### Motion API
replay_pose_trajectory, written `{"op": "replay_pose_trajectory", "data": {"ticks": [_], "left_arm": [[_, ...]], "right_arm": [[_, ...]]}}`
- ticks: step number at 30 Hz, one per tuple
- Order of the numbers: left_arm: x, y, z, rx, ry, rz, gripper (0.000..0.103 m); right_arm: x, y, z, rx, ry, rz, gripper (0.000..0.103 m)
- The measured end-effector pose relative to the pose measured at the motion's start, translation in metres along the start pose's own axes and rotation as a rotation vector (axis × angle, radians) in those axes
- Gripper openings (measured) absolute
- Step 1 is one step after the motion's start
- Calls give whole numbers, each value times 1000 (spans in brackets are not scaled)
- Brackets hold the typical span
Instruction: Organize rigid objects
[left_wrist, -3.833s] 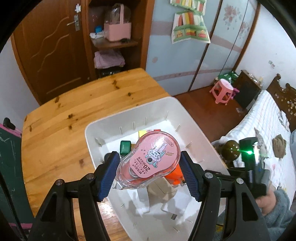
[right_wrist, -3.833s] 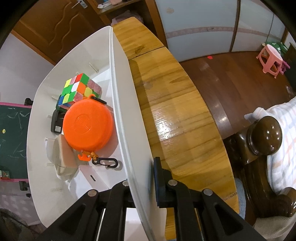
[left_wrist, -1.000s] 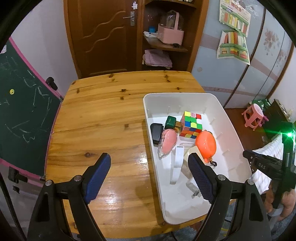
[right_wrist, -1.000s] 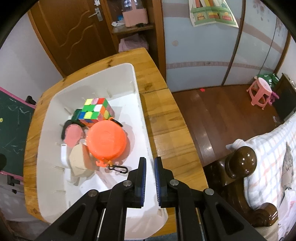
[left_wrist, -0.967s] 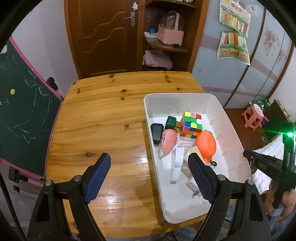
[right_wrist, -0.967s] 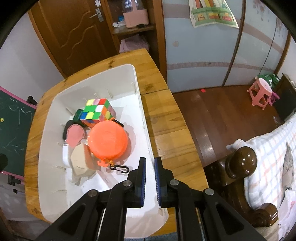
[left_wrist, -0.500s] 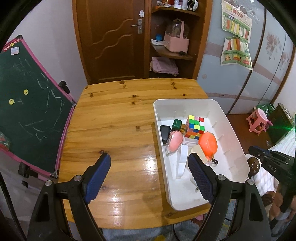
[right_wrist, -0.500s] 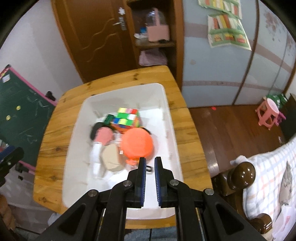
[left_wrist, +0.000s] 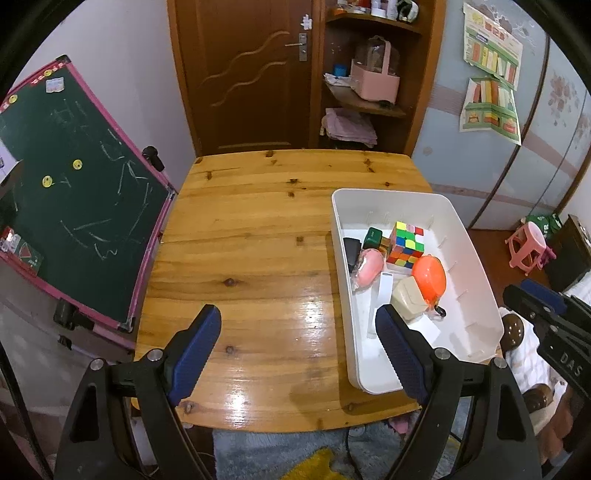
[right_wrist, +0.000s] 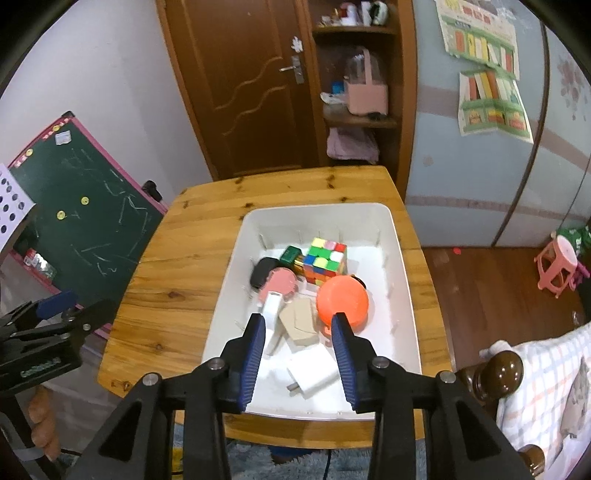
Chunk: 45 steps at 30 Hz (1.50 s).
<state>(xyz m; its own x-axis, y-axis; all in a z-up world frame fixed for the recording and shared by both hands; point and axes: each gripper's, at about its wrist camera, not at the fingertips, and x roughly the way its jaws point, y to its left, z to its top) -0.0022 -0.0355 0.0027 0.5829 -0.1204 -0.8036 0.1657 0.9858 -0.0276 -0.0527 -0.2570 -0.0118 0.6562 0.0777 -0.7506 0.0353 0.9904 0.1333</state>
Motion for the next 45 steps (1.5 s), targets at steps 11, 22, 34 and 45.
{"op": "replay_pose_trajectory", "data": {"ticks": [11,22,34,45], "left_arm": [[-10,4,-3,-47,-44,72,88],[-8,5,-6,-40,-54,141,88],[-2,9,-8,-41,-33,133,88],[-2,10,-10,-48,-36,119,88]], "right_arm": [[-30,21,-2,-18,-88,-5,57],[-19,20,-7,9,-60,-27,60],[-14,20,-10,15,-40,-33,60],[-14,21,-12,15,-36,-34,60]]}}
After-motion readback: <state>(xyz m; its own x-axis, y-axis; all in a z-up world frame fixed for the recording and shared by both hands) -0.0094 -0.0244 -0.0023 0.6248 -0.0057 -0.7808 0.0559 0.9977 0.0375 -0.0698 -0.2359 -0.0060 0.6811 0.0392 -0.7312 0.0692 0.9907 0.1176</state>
